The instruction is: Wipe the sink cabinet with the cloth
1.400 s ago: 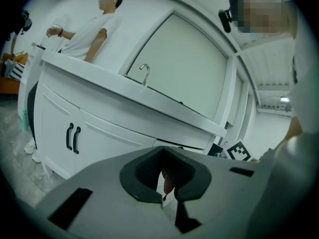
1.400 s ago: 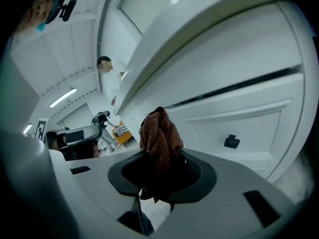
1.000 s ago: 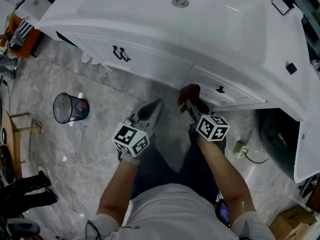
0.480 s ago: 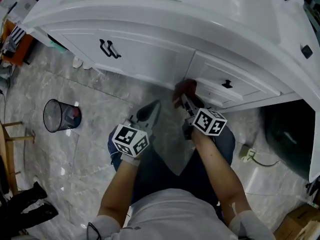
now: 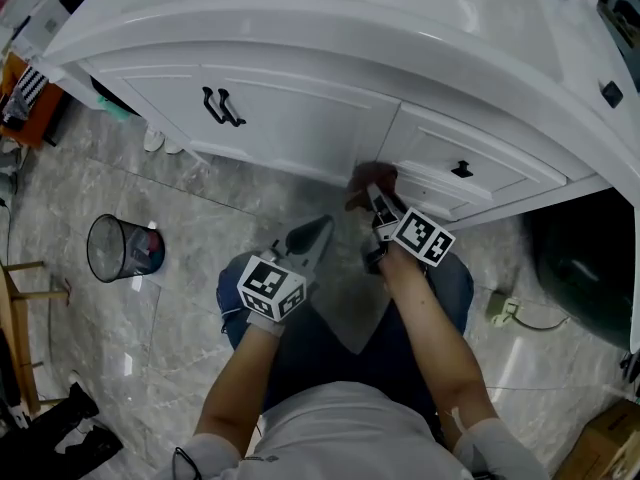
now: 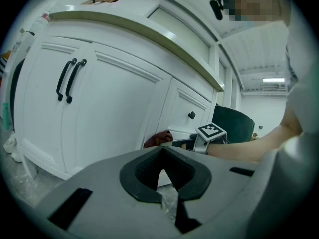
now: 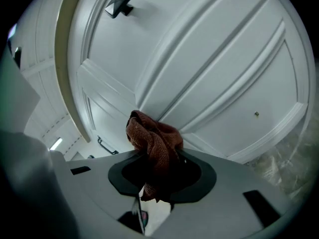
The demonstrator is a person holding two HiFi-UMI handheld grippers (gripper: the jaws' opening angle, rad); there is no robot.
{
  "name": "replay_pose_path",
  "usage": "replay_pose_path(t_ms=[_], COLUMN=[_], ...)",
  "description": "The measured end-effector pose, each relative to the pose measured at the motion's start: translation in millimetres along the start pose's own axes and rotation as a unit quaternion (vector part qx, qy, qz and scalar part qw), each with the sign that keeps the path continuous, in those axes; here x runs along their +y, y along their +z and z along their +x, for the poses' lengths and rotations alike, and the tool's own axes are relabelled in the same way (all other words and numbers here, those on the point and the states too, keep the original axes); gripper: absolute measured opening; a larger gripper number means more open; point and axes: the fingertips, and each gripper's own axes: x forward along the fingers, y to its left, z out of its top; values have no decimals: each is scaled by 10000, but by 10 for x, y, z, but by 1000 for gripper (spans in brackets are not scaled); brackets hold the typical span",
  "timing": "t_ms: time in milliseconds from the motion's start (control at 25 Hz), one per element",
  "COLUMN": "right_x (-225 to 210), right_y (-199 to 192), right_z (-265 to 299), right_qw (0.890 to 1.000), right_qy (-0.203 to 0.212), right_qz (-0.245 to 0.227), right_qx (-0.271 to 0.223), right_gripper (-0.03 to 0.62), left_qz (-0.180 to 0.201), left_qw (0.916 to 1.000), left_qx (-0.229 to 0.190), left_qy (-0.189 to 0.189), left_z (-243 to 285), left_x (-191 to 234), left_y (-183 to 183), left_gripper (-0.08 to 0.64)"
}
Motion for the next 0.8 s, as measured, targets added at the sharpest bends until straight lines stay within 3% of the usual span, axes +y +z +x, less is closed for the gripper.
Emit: replay_pose_path(t_ms=[240,600,800], right_x=[-44,-108,-291], right_y=[37,293,501], right_z=[60,-178,-469], right_qw=[9966,9961,9949], right_qy=[270,485,408], right_qz=[774,731,892], right_qx=[-79,-78,-237], right_gripper=[120,115,116], left_qz=[306,273,454], left_qw=[9993,9991,9978], left_qx=[200,11,157], left_qy=[-103,-310,-456], left_z=[63,188,350], left_x=[-11,-55,-162], left_y=[-125,-128,-218], left_gripper=[11,11,11])
